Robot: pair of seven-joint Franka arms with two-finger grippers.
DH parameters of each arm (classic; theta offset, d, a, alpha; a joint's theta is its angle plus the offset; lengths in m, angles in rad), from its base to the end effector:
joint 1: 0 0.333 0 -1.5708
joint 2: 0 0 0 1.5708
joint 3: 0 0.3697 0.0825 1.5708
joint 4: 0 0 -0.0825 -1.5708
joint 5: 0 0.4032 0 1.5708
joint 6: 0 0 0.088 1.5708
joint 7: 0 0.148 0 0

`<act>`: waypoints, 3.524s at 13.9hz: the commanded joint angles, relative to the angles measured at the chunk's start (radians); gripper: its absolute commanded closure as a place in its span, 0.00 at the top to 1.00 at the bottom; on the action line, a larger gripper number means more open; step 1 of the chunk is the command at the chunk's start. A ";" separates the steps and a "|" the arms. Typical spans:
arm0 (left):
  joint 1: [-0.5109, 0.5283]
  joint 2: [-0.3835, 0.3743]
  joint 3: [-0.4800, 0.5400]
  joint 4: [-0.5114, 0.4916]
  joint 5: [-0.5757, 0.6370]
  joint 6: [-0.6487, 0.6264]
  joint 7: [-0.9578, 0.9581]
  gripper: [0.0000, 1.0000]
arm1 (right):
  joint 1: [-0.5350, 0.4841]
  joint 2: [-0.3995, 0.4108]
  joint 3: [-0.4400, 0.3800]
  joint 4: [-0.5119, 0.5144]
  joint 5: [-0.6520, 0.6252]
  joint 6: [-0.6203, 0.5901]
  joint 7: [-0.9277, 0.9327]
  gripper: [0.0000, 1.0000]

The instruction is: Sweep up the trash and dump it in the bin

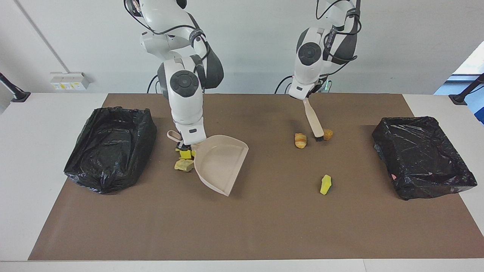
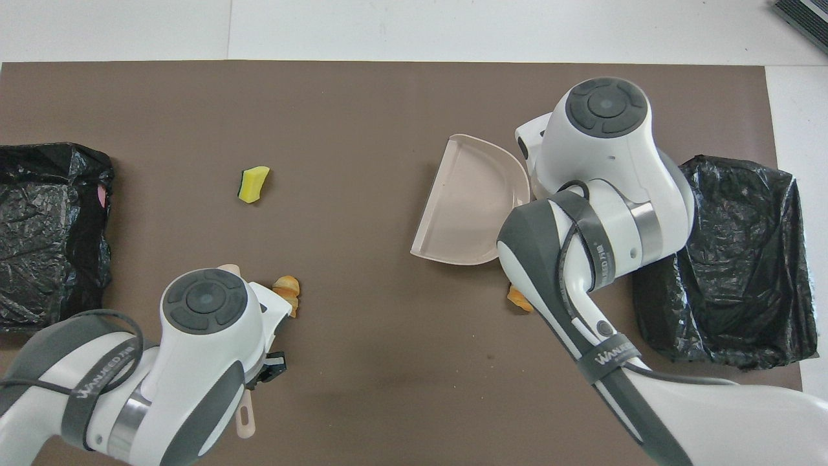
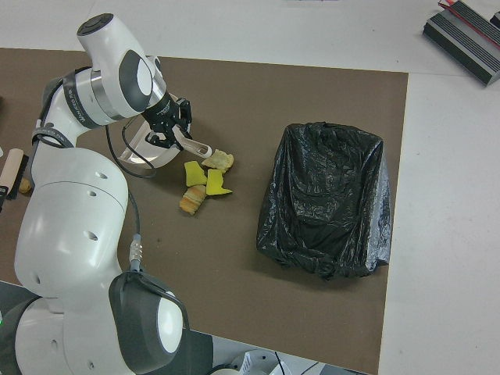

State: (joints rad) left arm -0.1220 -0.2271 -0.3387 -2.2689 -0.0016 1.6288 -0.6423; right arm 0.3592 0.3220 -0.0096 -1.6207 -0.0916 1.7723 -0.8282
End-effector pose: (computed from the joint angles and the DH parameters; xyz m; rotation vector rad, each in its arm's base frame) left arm 0.3712 -0.1885 0.4260 -2.8065 -0.2905 0.4665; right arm 0.6264 0.2166 0.4277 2.5386 1.7443 -0.2889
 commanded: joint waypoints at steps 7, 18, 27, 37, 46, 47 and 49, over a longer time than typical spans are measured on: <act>0.068 -0.185 0.160 -0.254 0.072 0.132 0.114 0.00 | 0.107 -0.034 0.025 -0.169 0.093 0.125 0.058 0.00; -0.008 -0.147 0.165 -0.294 -0.145 0.213 0.340 0.00 | 0.162 -0.029 0.025 -0.191 0.089 0.181 0.020 0.00; -0.053 0.061 0.095 -0.150 -0.209 0.388 0.283 0.00 | 0.182 -0.037 0.025 -0.212 0.090 0.154 0.043 0.00; -0.054 0.091 -0.028 -0.103 -0.280 0.447 0.308 0.00 | 0.175 -0.040 0.022 -0.211 0.073 0.095 0.047 0.00; -0.048 0.233 -0.174 0.162 -0.383 0.401 0.302 0.00 | 0.173 -0.040 0.022 -0.211 0.066 0.076 0.052 0.00; -0.041 0.233 -0.171 0.176 -0.383 0.372 0.297 0.00 | 0.173 -0.040 0.022 -0.211 0.066 0.076 0.052 0.00; -0.033 0.216 -0.160 0.177 -0.368 0.326 0.286 0.00 | 0.173 -0.040 0.022 -0.209 0.066 0.078 0.052 0.00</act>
State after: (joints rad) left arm -0.1638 -0.0201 -0.5115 -2.1258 -0.3757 2.0174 -0.3466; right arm 0.5421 0.3078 0.0039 -1.8077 -0.0224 1.8568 -0.7898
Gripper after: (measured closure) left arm 0.736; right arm 0.687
